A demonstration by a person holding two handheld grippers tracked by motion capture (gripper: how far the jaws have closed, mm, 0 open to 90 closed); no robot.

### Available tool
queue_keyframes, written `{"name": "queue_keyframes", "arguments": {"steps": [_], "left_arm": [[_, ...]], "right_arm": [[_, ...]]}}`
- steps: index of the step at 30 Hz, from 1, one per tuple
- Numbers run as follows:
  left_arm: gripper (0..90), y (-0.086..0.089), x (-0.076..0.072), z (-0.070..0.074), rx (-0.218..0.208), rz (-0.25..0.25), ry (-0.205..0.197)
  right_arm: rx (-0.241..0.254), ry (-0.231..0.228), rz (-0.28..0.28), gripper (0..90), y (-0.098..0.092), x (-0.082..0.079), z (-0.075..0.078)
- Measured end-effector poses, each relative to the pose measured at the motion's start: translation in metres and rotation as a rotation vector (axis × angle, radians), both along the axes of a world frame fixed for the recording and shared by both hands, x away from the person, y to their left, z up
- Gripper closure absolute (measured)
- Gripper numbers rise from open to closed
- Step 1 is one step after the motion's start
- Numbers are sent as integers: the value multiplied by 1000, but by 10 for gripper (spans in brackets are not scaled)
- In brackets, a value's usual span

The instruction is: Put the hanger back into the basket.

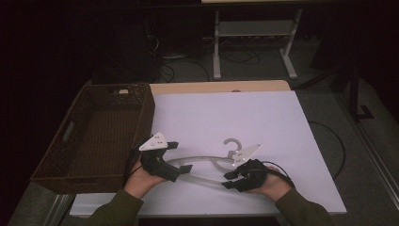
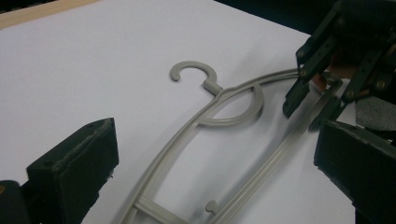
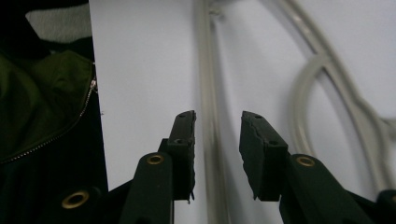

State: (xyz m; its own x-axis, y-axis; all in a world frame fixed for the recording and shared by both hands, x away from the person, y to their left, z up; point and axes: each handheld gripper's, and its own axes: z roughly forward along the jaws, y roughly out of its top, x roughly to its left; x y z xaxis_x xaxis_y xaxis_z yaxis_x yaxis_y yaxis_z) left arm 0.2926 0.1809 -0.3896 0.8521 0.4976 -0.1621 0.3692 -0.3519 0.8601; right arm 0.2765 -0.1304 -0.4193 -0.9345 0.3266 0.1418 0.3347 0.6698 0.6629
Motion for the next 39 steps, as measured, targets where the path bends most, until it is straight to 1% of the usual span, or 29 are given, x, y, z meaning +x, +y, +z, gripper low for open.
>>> {"name": "queue_keyframes", "arguments": {"steps": [1,2,4,5,6,7,8,9,11,13,14,16,17,19,20,21,22,23,26,28,31,33,35,36,38,39], "left_arm": [[0,0,0,0,0,0,0],[0,0,1,0,0,1,3],[0,1,1,-1,4,1,4],[0,0,1,-2,2,3,9],[0,0,2,-2,1,3,6],[0,0,2,-2,1,3,6],[0,0,2,-3,6,3,7],[0,0,2,-3,6,2,8],[0,0,2,-3,7,4,8],[0,1,3,-3,8,3,8],[0,1,3,-3,8,4,7],[0,1,3,-3,8,4,6],[0,1,2,-3,7,5,5],[0,1,3,-3,7,5,6],[0,1,3,-3,8,5,6],[0,1,3,-3,8,5,6],[0,1,3,-3,5,7,6],[0,1,3,-3,5,7,6],[0,1,3,-3,8,3,8],[0,1,3,-3,6,4,10],[0,0,4,-4,2,2,11],[0,0,4,-4,3,2,12],[0,-1,4,-4,6,1,14],[0,-1,4,-4,7,1,13],[0,-1,4,-4,9,0,13],[0,-1,4,-4,9,0,14]], "right_arm": [[0,0,0,647,0,0,0],[16,16,-50,658,-10,-2,5],[27,11,-81,696,-22,-1,7],[38,22,-105,724,-28,-1,9],[27,18,-137,754,-36,0,9],[27,18,-137,754,-36,0,9],[6,10,-179,822,-49,3,8],[-12,12,-201,843,-55,4,7],[-36,18,-225,875,-64,6,3],[-69,17,-258,889,-71,7,-1],[-79,17,-264,889,-76,7,-3],[-85,20,-271,890,-78,7,-4],[-100,32,-284,890,-82,5,-7],[-116,43,-285,890,-83,3,-9],[-128,33,-277,890,-83,2,-11],[-139,40,-284,891,-83,2,-11],[-156,31,-284,891,-83,3,-12],[-156,31,-284,891,-83,3,-12],[-183,0,-293,892,-82,8,-13],[-208,-17,-307,892,-81,13,-14],[-210,-24,-336,892,-82,26,-14],[-224,-38,-350,892,-84,37,-14],[-231,-45,-376,892,-85,47,-14],[-232,-53,-388,892,-86,53,-14],[-231,-53,-406,892,-88,63,-15],[-235,-65,-415,892,-89,69,-15]]}}
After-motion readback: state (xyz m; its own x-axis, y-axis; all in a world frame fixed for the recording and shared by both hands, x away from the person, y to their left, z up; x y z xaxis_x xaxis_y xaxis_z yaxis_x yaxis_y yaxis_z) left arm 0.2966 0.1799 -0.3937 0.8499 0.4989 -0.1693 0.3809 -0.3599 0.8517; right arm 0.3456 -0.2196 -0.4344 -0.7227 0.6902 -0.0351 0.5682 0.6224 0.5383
